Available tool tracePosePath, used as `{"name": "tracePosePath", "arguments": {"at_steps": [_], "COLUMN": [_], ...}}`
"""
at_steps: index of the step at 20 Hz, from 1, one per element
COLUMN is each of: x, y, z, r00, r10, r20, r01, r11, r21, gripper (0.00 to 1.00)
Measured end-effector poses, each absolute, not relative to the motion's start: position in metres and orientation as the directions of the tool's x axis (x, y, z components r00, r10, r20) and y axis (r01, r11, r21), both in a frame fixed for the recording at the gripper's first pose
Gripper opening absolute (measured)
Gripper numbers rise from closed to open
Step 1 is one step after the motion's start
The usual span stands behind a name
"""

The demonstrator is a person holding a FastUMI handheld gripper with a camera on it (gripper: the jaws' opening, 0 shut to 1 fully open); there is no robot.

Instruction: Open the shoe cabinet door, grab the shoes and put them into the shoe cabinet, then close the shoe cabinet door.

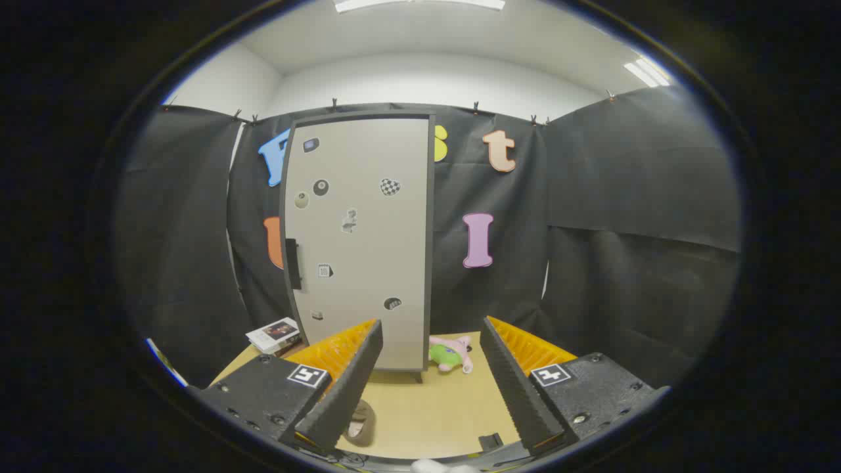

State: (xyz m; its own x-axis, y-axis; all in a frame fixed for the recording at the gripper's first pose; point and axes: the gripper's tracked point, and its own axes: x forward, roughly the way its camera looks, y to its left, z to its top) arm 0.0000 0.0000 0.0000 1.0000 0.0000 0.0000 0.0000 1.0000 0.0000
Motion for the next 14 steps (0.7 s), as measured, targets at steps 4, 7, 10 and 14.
{"name": "tracePosePath", "arguments": {"at_steps": [4,7,10,14], "x": [-0.0031,-0.0037,-0.0027,-0.0003], "y": [0.0006,0.0043,0.0041,0.0069], "z": [0.0015,0.0022,0.0025,0.0037], "r00": [1.000,1.000,1.000,1.000], "r10": [-0.003,0.002,0.004,0.005], "r20": [0.008,0.007,0.008,0.012], "r01": [0.003,-0.002,-0.004,-0.005], "r11": [1.000,1.000,1.000,1.000], "r21": [-0.003,-0.010,-0.008,0.001], "gripper": [0.98,0.98,0.98,0.98]}}
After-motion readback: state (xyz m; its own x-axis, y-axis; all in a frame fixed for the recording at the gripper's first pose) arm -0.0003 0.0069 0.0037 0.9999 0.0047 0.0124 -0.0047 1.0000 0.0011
